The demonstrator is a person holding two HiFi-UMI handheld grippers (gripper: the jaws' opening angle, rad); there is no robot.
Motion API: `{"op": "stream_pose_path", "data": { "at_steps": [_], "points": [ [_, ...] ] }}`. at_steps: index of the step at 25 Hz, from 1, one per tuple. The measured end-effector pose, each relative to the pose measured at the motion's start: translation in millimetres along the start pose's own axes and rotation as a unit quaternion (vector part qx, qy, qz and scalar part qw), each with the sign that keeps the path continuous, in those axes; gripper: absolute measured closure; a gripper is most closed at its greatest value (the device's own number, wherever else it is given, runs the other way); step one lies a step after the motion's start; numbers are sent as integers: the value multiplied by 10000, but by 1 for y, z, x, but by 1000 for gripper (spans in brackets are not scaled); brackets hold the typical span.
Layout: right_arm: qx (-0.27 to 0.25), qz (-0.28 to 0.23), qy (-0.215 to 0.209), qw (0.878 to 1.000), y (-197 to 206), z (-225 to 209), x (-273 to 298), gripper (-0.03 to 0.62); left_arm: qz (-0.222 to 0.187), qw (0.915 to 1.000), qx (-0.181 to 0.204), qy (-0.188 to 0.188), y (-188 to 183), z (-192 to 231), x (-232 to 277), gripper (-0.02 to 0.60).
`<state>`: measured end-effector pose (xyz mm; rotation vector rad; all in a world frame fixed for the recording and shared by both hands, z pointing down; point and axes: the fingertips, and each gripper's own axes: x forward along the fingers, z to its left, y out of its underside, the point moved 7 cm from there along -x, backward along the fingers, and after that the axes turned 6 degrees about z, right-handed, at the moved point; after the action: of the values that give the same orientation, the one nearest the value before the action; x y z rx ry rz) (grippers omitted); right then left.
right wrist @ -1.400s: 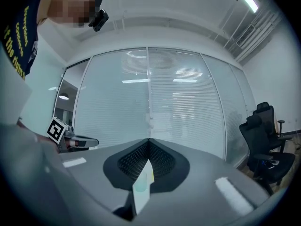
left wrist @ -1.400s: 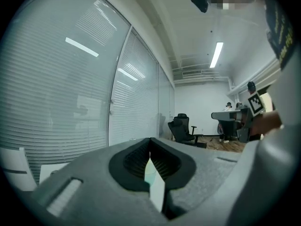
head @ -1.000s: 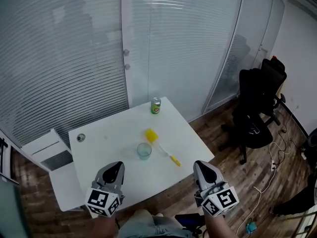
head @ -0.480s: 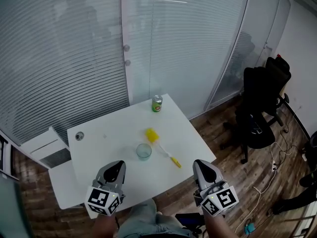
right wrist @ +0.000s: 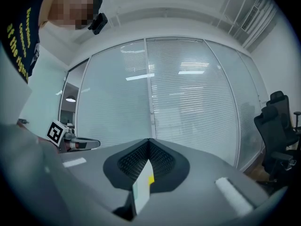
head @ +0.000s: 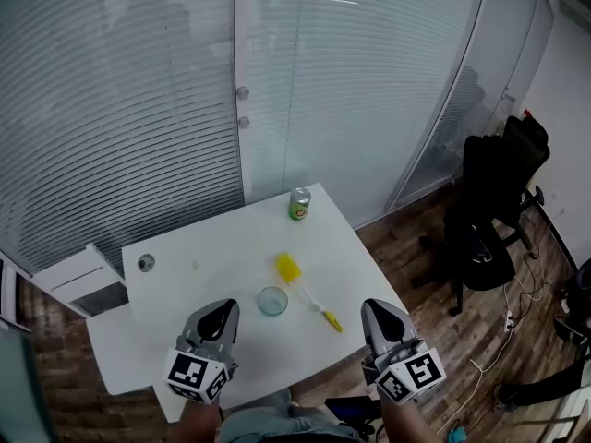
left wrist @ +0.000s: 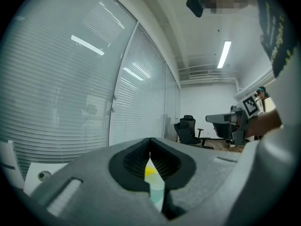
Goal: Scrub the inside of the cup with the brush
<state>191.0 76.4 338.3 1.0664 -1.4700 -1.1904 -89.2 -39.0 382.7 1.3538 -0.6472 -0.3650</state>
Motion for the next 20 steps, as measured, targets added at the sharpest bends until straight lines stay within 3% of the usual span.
{"op": "stream_pose_path", "data": {
  "at_steps": [13,20],
  "points": [
    [-98,191,-185,9996,4,-6,78,588,-130,9987,-298,401,5,37,35,580],
    [-102,291,-374,9988,10,-13,100,588,-229,9984,-355,387,6,45,38,567]
  ]
}}
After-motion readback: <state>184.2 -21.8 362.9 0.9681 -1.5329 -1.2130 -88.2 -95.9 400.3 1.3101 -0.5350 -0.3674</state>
